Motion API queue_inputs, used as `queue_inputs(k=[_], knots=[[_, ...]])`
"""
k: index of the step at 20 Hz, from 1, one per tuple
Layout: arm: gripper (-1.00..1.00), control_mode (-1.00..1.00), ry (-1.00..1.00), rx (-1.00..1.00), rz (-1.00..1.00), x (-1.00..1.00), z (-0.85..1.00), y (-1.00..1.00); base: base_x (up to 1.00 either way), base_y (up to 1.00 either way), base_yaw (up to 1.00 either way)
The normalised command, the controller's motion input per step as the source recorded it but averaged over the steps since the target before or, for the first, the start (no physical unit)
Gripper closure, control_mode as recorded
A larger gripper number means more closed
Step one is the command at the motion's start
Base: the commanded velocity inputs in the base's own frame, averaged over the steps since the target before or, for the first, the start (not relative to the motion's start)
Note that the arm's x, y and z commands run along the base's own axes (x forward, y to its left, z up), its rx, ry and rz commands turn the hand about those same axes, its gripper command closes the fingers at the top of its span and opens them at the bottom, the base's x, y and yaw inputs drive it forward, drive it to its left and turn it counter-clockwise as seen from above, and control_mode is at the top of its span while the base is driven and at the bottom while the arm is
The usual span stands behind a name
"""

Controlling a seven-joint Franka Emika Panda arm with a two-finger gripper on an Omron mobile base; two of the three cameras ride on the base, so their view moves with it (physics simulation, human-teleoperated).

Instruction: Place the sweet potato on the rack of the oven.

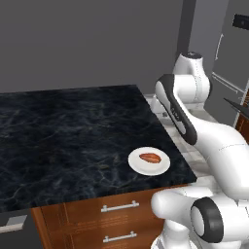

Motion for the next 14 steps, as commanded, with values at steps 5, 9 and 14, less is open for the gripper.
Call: queue_inputs(k=[5, 9, 14], knots=[[-1.00, -1.00, 0.00, 0.00, 0.05, 0.15, -0.08, 0.14, 0.00, 0.00, 0.00], [-1.00, -1.00, 0.05, 0.01, 0.27, 0.00, -0.35, 0.50, 0.00, 0.00, 0.00], [-1.00, -1.00, 0.01, -0.09, 0.31, 0.00, -0.55, 0.45, 0.00, 0.00, 0.00]])
